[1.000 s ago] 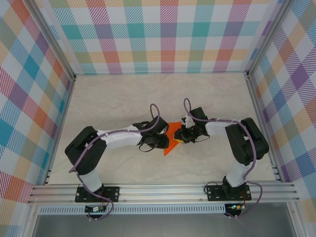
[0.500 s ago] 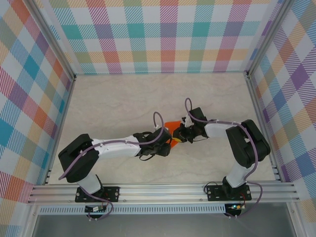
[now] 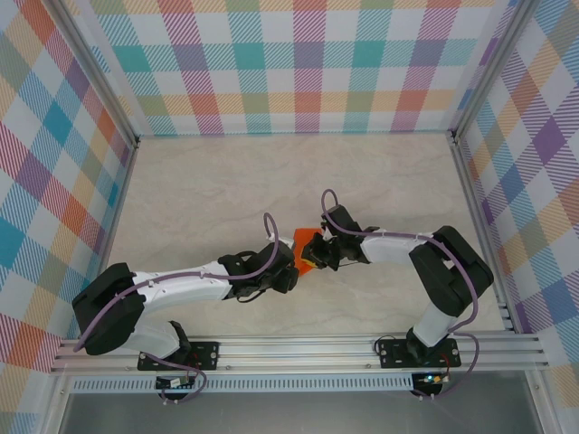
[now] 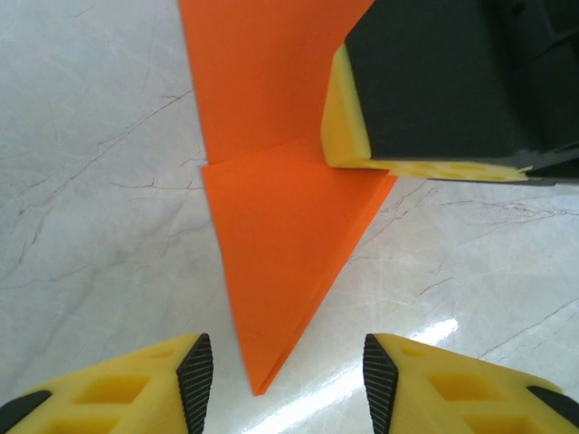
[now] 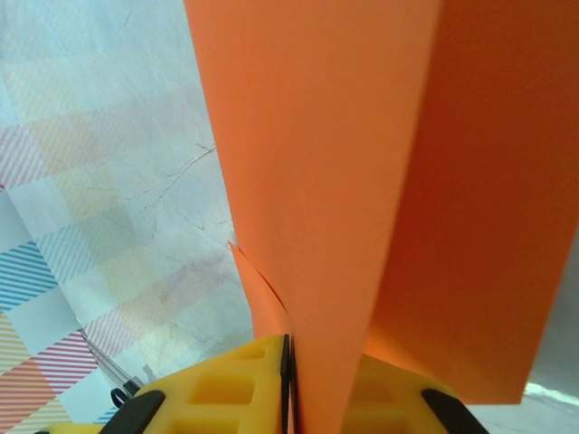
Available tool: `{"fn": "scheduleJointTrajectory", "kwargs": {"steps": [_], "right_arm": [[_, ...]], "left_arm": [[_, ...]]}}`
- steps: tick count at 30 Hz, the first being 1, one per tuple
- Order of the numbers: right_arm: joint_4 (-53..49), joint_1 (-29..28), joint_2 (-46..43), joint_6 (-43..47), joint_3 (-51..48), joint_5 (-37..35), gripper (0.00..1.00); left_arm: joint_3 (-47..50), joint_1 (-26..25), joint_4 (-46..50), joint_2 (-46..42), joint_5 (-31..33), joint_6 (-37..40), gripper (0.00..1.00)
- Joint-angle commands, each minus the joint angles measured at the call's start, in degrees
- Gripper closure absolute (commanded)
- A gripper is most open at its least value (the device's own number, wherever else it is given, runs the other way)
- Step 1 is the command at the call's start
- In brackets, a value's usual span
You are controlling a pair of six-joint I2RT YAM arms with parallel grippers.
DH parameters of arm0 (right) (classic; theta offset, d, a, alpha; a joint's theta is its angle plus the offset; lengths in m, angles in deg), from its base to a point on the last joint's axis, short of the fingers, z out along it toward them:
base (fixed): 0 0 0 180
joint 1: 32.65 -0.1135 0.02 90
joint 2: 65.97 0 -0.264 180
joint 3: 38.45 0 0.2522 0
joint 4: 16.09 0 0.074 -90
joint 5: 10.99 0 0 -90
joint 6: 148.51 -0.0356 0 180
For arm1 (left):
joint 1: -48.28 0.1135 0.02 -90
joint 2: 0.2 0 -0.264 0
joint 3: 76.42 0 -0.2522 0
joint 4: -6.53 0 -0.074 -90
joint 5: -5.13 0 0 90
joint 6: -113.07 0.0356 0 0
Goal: Fold a paper plane with a square sheet of paper (pick it up from the middle)
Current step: Move the paper to the center of the table, then fourth fold the wing at the center of the table.
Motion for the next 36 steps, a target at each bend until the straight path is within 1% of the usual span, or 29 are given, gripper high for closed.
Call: {"fn": "scheduleJointTrajectory", "kwargs": {"steps": [1, 7, 13, 19, 27, 36], "right_arm": [[0.20, -0.23, -1.54, -2.31, -0.54, -2.19, 0.88], [-0.57, -0.27, -1.58, -2.05, 0.20, -1.53, 0.87], [-1.87, -0.28, -1.08, -1.43, 1.32, -0.81, 0.87], [-2.10, -0.27, -0.44, -1.08, 1.73, -0.43, 0.86], [-1.99, -0.28, -0.25, -0.82, 1.95, 0.10, 0.86], [-2.54, -0.28, 0.09, -0.51, 2.62, 0.53, 0.86]], "left_arm": [[0.18, -0.14, -2.27, 1.36, -0.89, 2.63, 0.52], [-1.31, -0.23, -2.02, 4.89, -0.12, 3.49, 0.55], [-1.34, -0.84, -3.52, 6.79, 0.30, 2.20, 0.56], [-2.18, -1.65, -3.96, 8.97, 1.32, 1.12, 0.62], [-2.78, -3.14, -3.89, 10.20, 3.05, 0.42, 0.63], [-3.83, -3.56, -2.73, 12.14, 5.56, 0.42, 0.70]]}}
